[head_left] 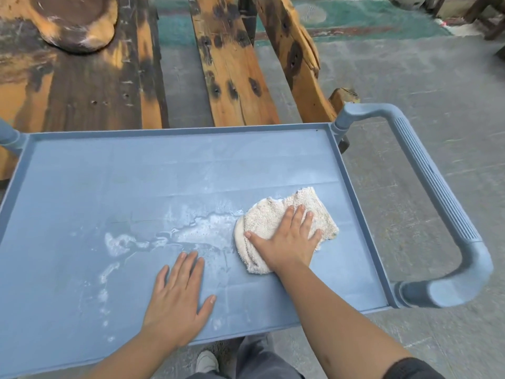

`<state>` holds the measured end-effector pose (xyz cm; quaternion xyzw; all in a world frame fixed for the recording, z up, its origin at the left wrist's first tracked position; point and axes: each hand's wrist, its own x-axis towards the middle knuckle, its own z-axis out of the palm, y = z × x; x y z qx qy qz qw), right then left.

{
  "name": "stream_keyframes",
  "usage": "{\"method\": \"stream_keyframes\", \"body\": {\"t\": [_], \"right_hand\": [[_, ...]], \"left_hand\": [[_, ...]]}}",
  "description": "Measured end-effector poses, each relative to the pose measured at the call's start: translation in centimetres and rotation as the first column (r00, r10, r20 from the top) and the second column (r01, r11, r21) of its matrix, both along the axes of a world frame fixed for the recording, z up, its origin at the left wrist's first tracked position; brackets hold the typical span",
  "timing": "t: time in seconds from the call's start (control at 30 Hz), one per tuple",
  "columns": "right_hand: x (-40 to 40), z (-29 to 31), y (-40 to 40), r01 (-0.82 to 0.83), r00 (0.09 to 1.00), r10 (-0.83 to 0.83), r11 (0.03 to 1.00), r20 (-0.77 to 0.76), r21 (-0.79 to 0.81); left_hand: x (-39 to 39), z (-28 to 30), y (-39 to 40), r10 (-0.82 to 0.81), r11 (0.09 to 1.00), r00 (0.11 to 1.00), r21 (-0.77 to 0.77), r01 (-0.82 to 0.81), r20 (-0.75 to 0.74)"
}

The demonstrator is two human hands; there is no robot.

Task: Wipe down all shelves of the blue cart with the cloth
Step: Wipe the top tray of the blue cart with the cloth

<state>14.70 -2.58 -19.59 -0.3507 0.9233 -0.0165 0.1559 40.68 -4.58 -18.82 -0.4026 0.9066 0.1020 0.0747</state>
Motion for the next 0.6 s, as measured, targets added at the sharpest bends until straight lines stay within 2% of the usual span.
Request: {"method": "stream_keyframes", "body": {"t": [0.3, 0.6], "right_hand": [[-1.9, -0.7, -2.6, -0.04, 0.999, 0.039, 0.997, -0.019, -0.062], [-6.7, -0.6, -9.2, -0.144, 0.989, 0.142, 0.988, -0.027, -0.055]], "left_hand": [[-0.2, -0.3, -0.5, 0.009, 1.0, 0.997, 0.028, -0.007, -0.079], [-0.4, -0.7, -0.8, 0.029, 0.999, 0.991, 0.032, -0.025, -0.131]]}}
